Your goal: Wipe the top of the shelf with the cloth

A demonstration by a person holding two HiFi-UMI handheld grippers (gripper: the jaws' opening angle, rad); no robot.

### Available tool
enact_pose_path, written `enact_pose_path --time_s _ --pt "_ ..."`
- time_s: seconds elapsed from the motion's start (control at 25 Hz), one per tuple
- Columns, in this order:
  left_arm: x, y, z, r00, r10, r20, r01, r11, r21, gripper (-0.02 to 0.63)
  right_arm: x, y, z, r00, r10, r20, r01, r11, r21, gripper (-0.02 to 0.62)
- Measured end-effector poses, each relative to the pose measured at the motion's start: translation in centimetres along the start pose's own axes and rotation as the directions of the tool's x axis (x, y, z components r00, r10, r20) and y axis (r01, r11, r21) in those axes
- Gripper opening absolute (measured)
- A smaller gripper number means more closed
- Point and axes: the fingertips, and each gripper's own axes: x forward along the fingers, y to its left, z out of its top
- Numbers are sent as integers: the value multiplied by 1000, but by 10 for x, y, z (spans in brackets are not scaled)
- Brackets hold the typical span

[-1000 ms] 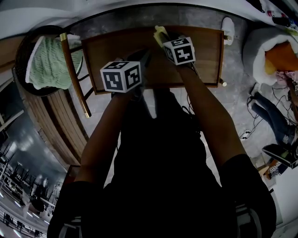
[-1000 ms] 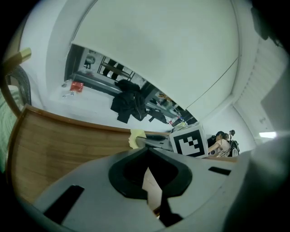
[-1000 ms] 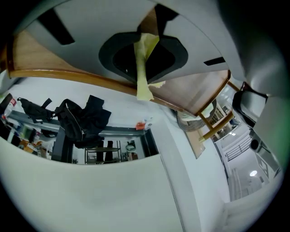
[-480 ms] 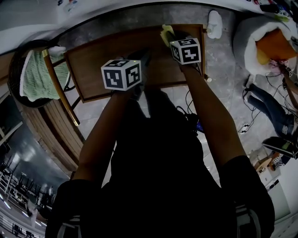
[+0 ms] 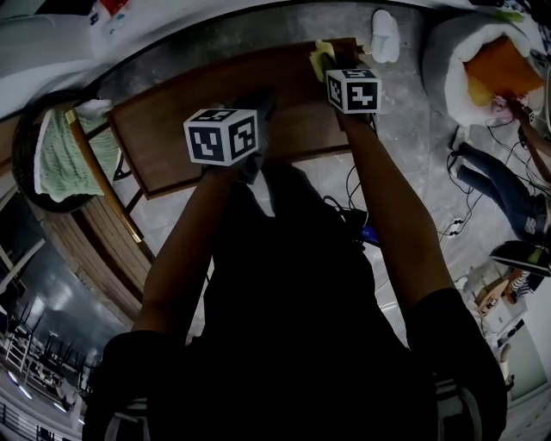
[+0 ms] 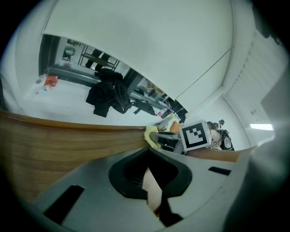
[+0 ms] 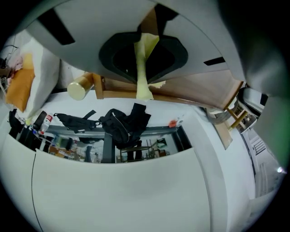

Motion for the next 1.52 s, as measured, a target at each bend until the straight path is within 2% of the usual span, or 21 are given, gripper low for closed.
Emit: enact_pose_path --time_s 0.12,0.24,0.32,0.52,0.6,0.72,0.84,1.04,1.2,1.32,1.52 --pt "1 -4 0 1000 -7 4 7 1000 -3 11 -5 -12 -4 997 -72 -10 72 996 44 48" --pt "-3 -8 0 1000 -11 9 11 1000 2 11 -16 -35 -6 987 -163 -10 163 980 111 48" --pt "-9 -5 -1 1000 -8 13 8 1000 3 11 -21 -43 -3 980 -198 -15 198 972 123 48" --pt "-36 14 -4 999 13 45 -11 999 -30 11 -25 -39 -3 973 -231 -24 232 962 140 48" --pt "-52 23 -3 997 23 73 -19 999 -50 12 -26 -18 5 978 -208 11 206 973 102 48" --pt "-82 39 4 990 40 134 -28 995 -94 12 -20 39 20 993 -104 64 99 992 72 48" --pt "-126 60 13 977 75 202 -48 990 -136 12 -8 121 29 995 42 87 -48 997 62 48" --pt "-208 97 19 953 169 252 -136 980 -142 12 13 263 44 962 252 105 -252 968 -6 48" --pt "-270 125 14 937 220 272 -182 971 -157 12 30 358 39 930 359 72 -358 933 -35 48" --pt "-305 143 11 932 225 282 -190 971 -148 12 45 419 39 904 424 50 -423 905 -42 48" --pt "-335 167 -3 940 209 271 -175 974 -147 12 71 485 34 900 437 12 -434 896 -89 48"
